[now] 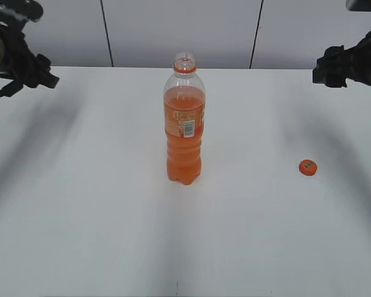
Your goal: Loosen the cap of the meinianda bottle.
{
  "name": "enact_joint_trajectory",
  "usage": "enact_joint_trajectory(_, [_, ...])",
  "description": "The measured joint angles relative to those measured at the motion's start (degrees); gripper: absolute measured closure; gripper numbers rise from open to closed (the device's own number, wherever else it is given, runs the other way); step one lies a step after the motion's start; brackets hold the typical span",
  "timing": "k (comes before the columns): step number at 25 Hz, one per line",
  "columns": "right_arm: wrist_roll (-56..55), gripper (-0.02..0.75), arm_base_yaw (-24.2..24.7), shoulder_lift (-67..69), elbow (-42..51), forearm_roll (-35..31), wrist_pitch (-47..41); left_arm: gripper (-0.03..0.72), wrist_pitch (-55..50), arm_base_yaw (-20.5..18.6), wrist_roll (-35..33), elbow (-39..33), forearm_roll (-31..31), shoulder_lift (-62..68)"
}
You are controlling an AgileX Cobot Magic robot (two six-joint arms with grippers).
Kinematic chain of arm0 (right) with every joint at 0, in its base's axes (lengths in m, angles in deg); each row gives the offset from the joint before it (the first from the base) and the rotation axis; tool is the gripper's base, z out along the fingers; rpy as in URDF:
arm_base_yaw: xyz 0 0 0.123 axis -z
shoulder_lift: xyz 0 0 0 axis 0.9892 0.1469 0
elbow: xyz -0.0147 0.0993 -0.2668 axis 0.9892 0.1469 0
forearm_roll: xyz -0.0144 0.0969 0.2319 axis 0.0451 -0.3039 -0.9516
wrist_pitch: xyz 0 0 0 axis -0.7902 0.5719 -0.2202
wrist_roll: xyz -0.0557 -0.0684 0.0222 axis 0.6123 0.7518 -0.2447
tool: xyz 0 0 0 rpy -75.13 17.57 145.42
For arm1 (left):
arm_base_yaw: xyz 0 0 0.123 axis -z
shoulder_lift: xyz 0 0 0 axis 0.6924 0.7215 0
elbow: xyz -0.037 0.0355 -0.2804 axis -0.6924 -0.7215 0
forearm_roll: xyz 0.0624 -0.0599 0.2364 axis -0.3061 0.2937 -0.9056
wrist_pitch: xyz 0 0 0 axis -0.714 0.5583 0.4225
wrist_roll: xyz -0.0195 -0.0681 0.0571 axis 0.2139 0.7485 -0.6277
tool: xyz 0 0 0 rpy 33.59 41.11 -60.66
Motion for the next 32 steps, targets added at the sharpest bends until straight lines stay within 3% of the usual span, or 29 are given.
enact_joint_trajectory(8, [0.03, 0.149, 0.00, -1.15, -7.38, 1.86, -8.83, 0.222, -12.04, 0.00, -28.01, 0.00, 27.90, -3.96])
enact_joint_trajectory(15, [0.07, 0.149, 0.00, -1.20, -18.00, 2.23, -24.63, 0.222, -23.17, 0.00, -52.72, 0.00, 53.59, -6.53])
enact_joint_trajectory(19, [0.07, 0.149, 0.00, -1.20, -24.10, 2.23, -34.86, 0.222, -32.28, 0.00, -56.32, 0.83, 62.12, -7.13])
enact_joint_trajectory(24, [0.88, 0.149, 0.00, -1.20, -29.26, 2.23, -44.80, 0.221, -45.68, 0.00, -57.08, 4.20, 66.65, -7.13])
enact_joint_trajectory(32, [3.62, 0.149, 0.00, -1.26, -30.88, 2.54, -55.07, 0.221, -56.00, 0.00, -59.21, 11.27, 77.65, -8.71])
